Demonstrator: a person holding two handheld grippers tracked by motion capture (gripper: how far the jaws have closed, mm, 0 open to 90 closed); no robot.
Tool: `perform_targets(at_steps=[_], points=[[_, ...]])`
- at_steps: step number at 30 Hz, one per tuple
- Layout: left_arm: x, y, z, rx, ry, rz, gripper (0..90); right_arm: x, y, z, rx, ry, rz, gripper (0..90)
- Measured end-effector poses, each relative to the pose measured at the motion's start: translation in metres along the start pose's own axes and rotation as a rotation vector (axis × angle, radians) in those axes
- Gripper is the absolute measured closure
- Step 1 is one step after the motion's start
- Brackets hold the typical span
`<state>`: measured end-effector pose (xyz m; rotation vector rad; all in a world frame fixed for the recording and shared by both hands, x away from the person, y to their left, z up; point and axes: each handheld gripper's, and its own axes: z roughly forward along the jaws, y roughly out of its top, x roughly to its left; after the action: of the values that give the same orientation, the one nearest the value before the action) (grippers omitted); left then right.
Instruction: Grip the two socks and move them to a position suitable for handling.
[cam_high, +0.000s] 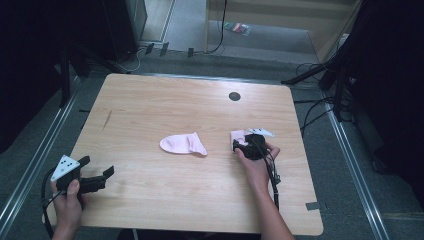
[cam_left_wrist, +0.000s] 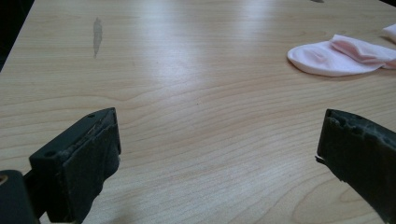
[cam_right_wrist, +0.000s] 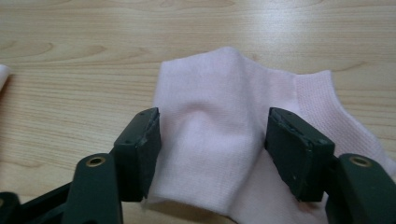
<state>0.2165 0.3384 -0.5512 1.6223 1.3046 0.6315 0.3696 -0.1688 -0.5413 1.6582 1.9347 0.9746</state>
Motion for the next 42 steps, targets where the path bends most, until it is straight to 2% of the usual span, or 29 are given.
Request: perform_targets(at_steps=[4, 8, 10, 11, 12, 14, 15, 17, 19, 21, 22, 25, 29, 30, 33, 39, 42], points=[[0.000, 0.000, 0.000, 0.003, 0.002, 0.003, 0.0, 0.001, -0.001, 0.000, -0.007, -0.031, -0.015, 49.9], [-0.001, 0.000, 0.000, 0.003, 0.005, 0.005, 0.0, 0.002, -0.006, -0.001, -0.035, -0.061, -0.073, 61.0], [-0.001, 0.000, 0.000, 0.003, 0.005, 0.003, 0.0, 0.002, -0.009, -0.001, -0.052, -0.072, -0.067, 68.5], [-0.001, 0.000, 0.000, 0.003, 0.005, 0.003, 0.0, 0.002, -0.009, -0.001, -0.052, -0.072, -0.067, 68.5], [-0.001, 0.000, 0.000, 0.004, 0.001, 0.003, 0.0, 0.000, -0.010, -0.002, -0.059, -0.058, -0.057, 79.0], [-0.001, 0.000, 0.000, 0.007, 0.000, 0.007, 0.0, -0.001, -0.010, -0.002, -0.057, -0.052, -0.048, 81.1], [-0.001, 0.000, 0.000, 0.007, 0.001, 0.006, 0.0, -0.004, -0.009, -0.002, -0.055, -0.033, -0.032, 84.1], [-0.001, 0.000, 0.000, 0.005, 0.002, 0.004, 0.0, -0.005, -0.008, -0.003, -0.052, -0.027, -0.025, 84.5], [-0.001, 0.000, 0.000, 0.001, 0.004, -0.001, 0.0, -0.006, -0.007, -0.008, -0.075, -0.023, -0.026, 84.9], [-0.002, 0.000, 0.000, 0.000, 0.015, 0.007, 0.0, -0.005, -0.007, -0.011, -0.085, -0.016, -0.023, 84.8], [-0.004, 0.000, 0.001, 0.001, 0.025, 0.025, 0.0, -0.005, -0.006, -0.014, -0.095, -0.005, -0.022, 84.9], [-0.007, 0.000, 0.002, 0.004, 0.027, 0.040, 0.0, -0.001, -0.001, -0.031, -0.128, 0.035, -0.031, 84.8], [-0.007, 0.002, 0.002, 0.003, 0.033, 0.029, 0.0, 0.001, 0.002, -0.043, -0.139, 0.056, -0.018, 84.8], [-0.007, 0.003, 0.001, -0.001, 0.029, 0.030, 0.0, 0.002, 0.004, -0.052, -0.153, 0.080, -0.013, 84.8], [-0.010, 0.006, -0.001, -0.006, 0.023, 0.017, 0.0, 0.007, 0.006, -0.064, -0.167, 0.108, -0.025, 84.8], [-0.023, 0.016, -0.002, -0.021, 0.009, 0.027, 0.0, 0.022, 0.005, -0.090, -0.197, 0.161, -0.049, 84.8], [-0.038, 0.024, -0.004, -0.038, -0.016, 0.023, 0.0, 0.029, 0.003, -0.100, -0.205, 0.181, -0.063, 84.8]])
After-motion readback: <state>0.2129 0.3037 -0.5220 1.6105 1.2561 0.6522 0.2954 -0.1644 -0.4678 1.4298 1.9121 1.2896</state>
